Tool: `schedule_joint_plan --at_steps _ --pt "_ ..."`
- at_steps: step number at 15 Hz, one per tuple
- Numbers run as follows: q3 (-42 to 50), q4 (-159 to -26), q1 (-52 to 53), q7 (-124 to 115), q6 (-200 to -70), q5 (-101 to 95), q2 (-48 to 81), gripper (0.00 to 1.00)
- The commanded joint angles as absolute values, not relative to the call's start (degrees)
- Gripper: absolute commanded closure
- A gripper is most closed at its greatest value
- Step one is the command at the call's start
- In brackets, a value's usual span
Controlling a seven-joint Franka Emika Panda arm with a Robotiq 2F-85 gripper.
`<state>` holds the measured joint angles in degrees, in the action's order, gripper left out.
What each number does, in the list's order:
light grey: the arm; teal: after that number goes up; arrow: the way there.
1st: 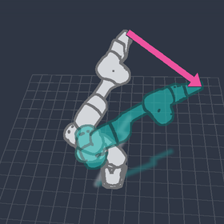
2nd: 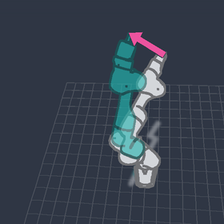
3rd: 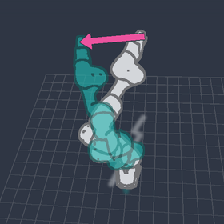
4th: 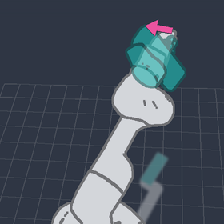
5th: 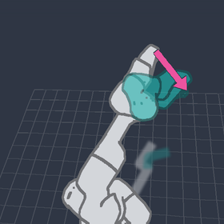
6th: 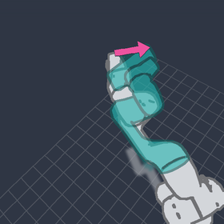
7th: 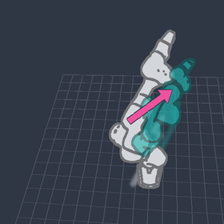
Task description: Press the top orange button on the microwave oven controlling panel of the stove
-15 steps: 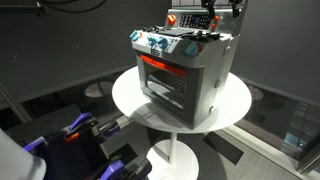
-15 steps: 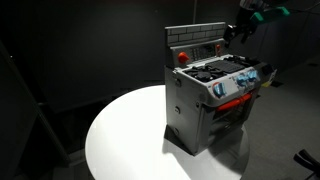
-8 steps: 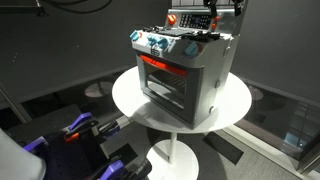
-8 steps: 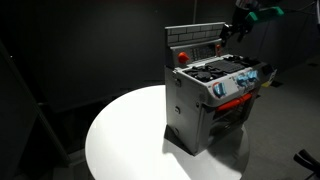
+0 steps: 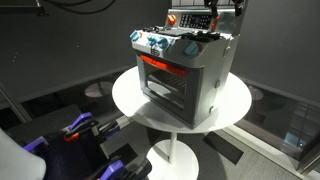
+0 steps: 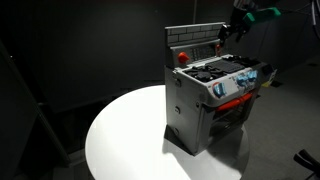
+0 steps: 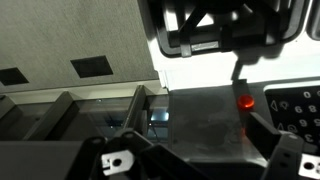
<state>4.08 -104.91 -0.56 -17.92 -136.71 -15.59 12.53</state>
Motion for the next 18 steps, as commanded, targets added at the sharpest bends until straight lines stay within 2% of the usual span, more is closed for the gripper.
schedule_joint_plan --at_steps 1,18 --pt "4.8 -103.6 0.5 -19.4 -136.1 -16.7 13.2 0.00" --pt "5.0 -102.1 0.8 -19.2 -135.9 -16.4 15.2 0.00"
